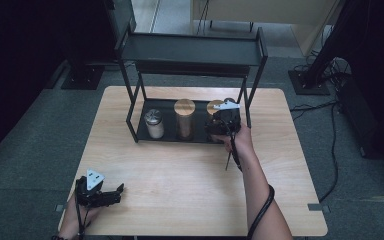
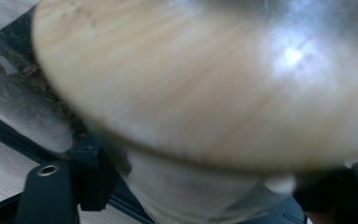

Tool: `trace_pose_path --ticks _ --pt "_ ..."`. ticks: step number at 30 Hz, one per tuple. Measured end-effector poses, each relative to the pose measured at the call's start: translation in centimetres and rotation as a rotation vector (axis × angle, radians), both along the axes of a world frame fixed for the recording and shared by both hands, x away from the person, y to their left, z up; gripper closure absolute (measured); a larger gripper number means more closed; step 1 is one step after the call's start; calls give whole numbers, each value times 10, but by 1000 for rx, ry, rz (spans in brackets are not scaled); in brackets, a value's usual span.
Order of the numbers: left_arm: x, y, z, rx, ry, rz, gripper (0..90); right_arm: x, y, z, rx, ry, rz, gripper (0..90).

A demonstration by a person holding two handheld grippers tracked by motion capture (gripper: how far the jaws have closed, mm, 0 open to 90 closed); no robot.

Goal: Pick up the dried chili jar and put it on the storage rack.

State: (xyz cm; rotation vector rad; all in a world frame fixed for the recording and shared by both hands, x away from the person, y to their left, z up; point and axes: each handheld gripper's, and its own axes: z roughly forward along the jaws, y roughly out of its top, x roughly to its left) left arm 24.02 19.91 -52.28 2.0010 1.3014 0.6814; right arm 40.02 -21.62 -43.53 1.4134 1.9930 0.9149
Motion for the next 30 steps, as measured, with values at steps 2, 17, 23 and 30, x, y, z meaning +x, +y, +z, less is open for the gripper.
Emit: trace_pose_path --ticks 2,17,23,30 --pt "0 0 0 1 0 -1 6 -1 -1 -2 3 -1 -3 196" --pt "0 0 0 4 1 0 6 -12 -4 -14 14 13 12 137" --pt "0 0 0 7 1 -3 6 -15 -4 -12 16 1 13 133" --pt "0 0 0 7 1 -3 6 -18 -2 -14 -4 -12 28 206"
